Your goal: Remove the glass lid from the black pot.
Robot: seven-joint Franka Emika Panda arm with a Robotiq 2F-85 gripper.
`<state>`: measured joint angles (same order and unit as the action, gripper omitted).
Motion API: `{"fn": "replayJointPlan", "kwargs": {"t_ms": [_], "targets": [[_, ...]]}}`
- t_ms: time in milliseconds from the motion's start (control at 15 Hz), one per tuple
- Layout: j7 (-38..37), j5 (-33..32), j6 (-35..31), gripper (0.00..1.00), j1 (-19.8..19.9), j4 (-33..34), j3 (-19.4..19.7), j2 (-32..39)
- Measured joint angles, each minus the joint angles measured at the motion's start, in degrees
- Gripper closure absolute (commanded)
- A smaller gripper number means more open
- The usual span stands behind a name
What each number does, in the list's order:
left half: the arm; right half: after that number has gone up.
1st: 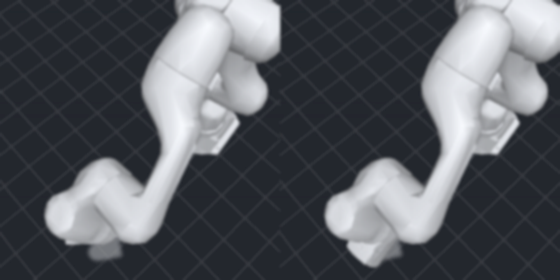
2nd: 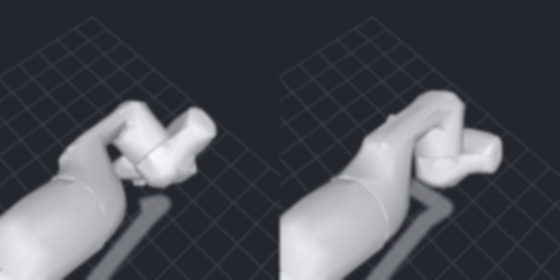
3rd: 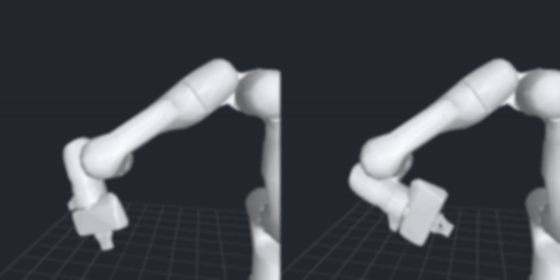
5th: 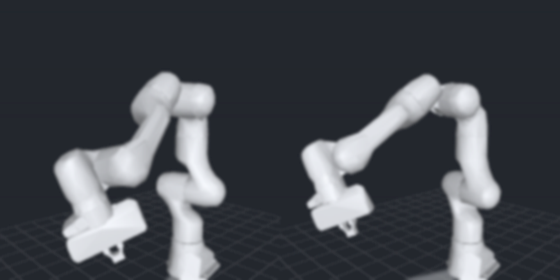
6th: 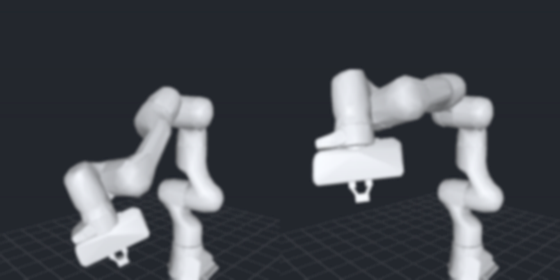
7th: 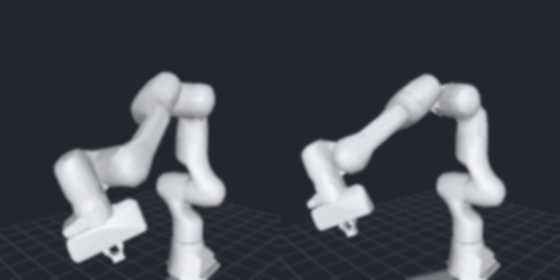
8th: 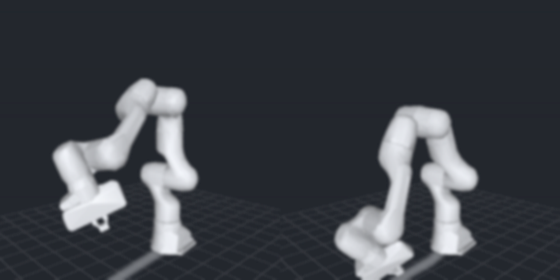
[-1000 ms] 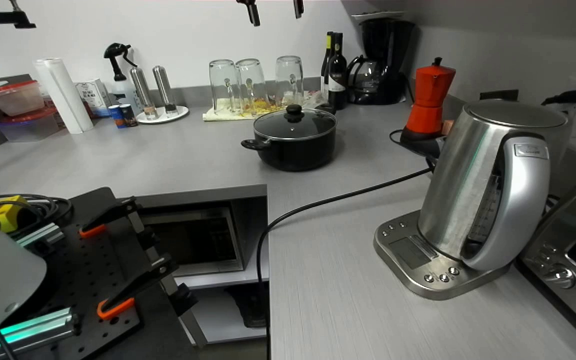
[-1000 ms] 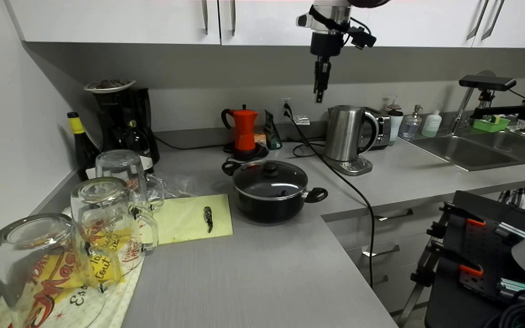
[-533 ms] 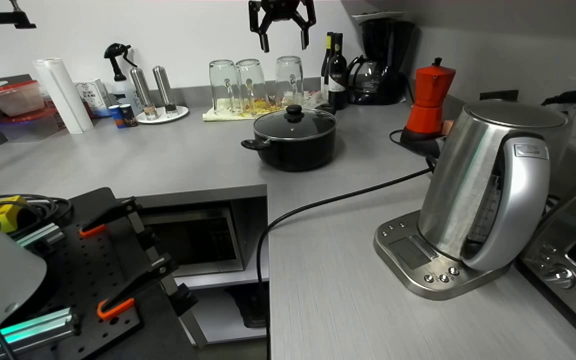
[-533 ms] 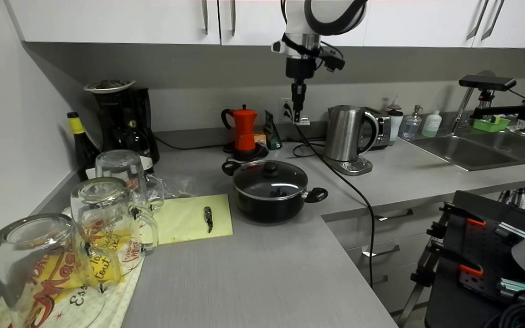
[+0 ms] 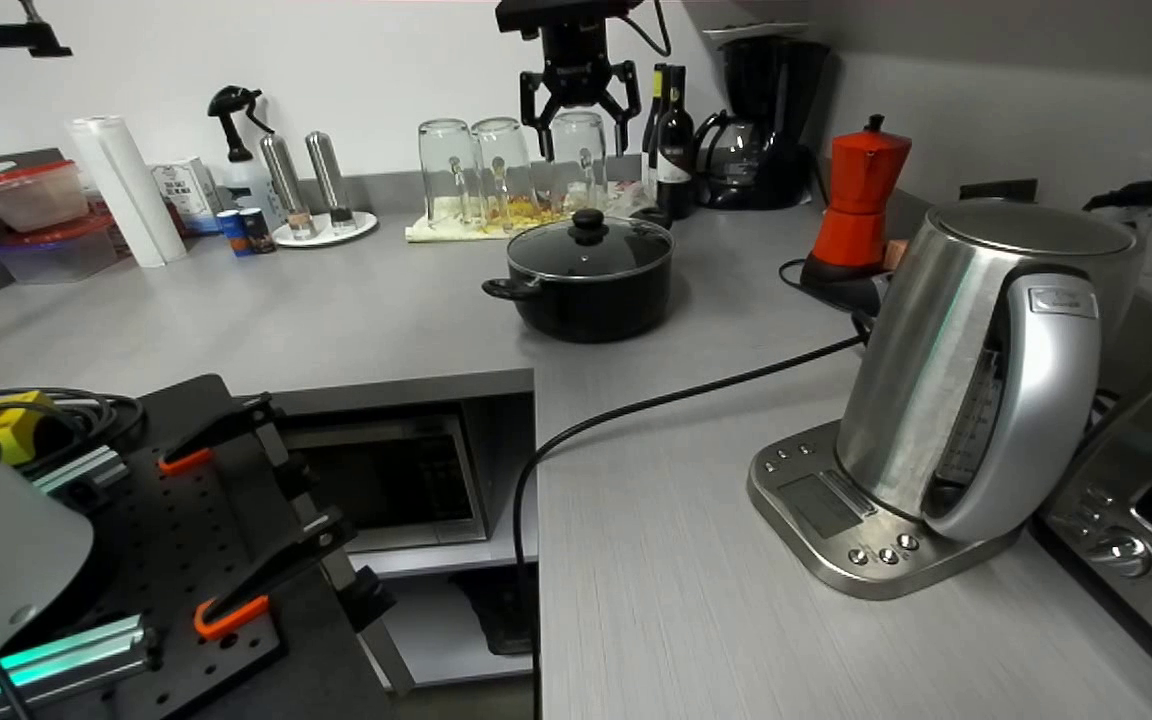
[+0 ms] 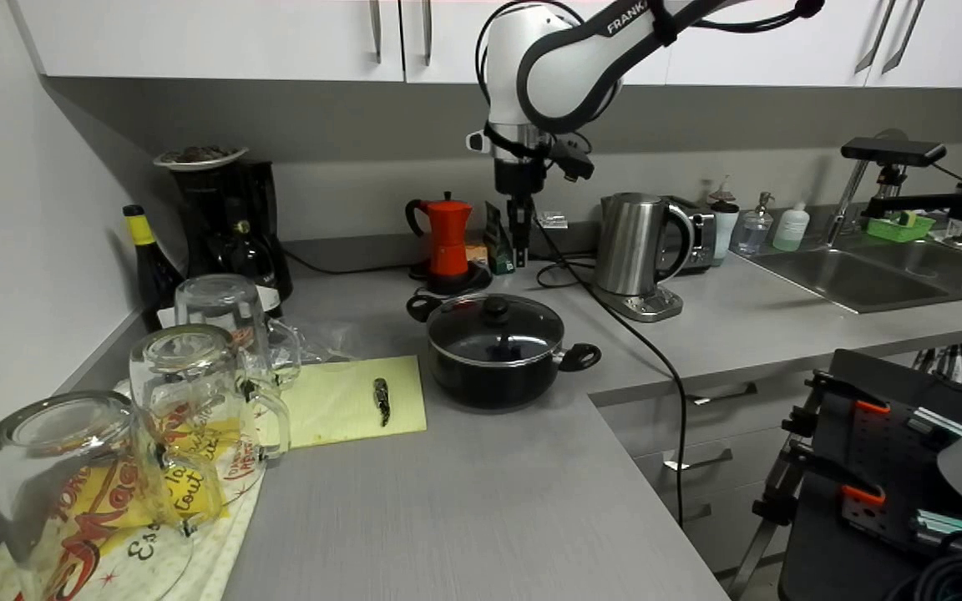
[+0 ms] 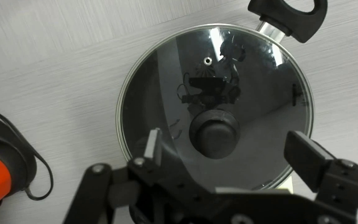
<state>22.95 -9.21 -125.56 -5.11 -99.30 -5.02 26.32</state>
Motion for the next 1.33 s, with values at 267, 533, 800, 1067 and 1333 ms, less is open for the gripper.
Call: {"fn": "replayJointPlan", "kwargs": {"t_ms": [267, 533, 800, 1067, 1333], "targets": [[1.0, -0.7, -0.1, 0.0, -0.1, 3.9, -0.4, 4.7], [2.0, -0.7, -0.1, 0.0, -0.1, 6.8, -1.1, 8.7], [2.9, -0.7, -0.1, 0.0, -0.2, 8.2, -2.0, 11.6], [3.3, -0.7, 0.0, 0.0, -0.2, 9.2, -2.1, 13.2], [4.0, -0.7, 0.0, 0.4, 0.2, 10.1, -2.1, 13.7]]}}
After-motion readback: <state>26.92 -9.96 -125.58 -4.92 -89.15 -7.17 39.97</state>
